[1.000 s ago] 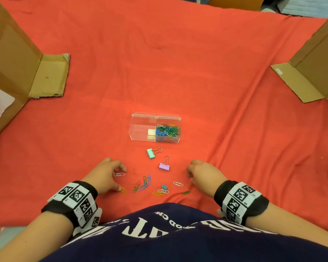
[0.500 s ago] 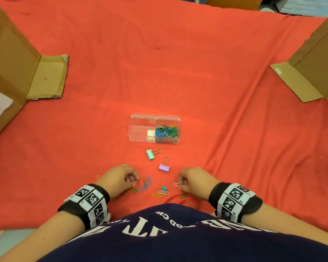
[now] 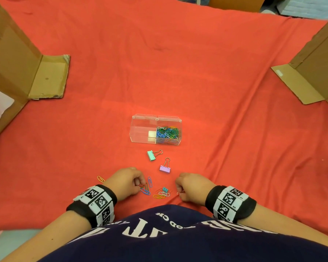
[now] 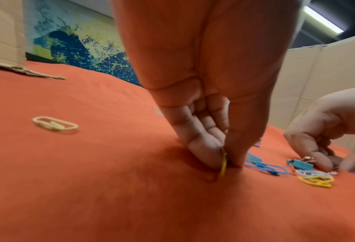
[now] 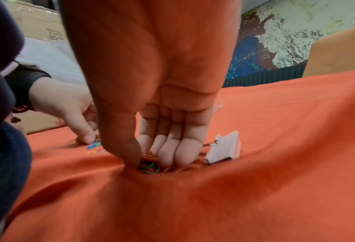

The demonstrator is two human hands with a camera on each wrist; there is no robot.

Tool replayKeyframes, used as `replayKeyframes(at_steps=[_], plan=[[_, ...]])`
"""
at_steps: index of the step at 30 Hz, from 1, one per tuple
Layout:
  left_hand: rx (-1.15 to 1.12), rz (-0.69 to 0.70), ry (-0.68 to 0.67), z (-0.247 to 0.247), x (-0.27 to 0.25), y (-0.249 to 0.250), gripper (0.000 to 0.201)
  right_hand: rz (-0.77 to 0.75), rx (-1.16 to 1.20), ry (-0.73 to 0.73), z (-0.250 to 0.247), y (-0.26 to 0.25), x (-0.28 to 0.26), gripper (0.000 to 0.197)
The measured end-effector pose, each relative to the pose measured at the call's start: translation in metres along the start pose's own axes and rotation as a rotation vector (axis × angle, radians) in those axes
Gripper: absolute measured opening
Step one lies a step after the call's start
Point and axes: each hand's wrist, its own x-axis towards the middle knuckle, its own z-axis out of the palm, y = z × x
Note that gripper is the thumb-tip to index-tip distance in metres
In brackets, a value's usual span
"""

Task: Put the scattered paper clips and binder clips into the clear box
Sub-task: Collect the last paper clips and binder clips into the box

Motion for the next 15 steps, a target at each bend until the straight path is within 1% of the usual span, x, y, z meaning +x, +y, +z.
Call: replayKeyframes(at_steps=[4,6,8,10,11,13,15], plan=[[-0.004,-0.007,-0.057,-0.007,0.005,0.003,0.022,0.009,0.049,0.017,-0.006,0.002,0.002,0.014],[-0.053,-0.006,-0.038,-0.015,0.009,0.008,0.025,0.026,0.133,0.014,-0.012,0.002,0.002,0.015],[-0.153,0.005,-0.005,-0.026,0.013,0.017,0.025,0.026,0.226,0.014,-0.021,0.003,0.001,0.016],[-0.261,0.029,0.037,-0.041,0.019,0.028,0.026,0.026,0.274,0.046,-0.033,0.007,0.003,0.015],[-0.292,0.049,0.071,-0.048,0.023,0.033,0.027,0.035,0.295,0.080,-0.040,0.008,0.005,0.014],[-0.308,0.091,0.153,-0.063,0.033,0.042,0.028,0.067,0.392,0.193,-0.055,0.012,0.013,0.010],[-0.337,0.112,0.236,-0.076,0.045,0.052,0.026,0.110,0.590,0.346,-0.072,0.014,0.022,0.020]])
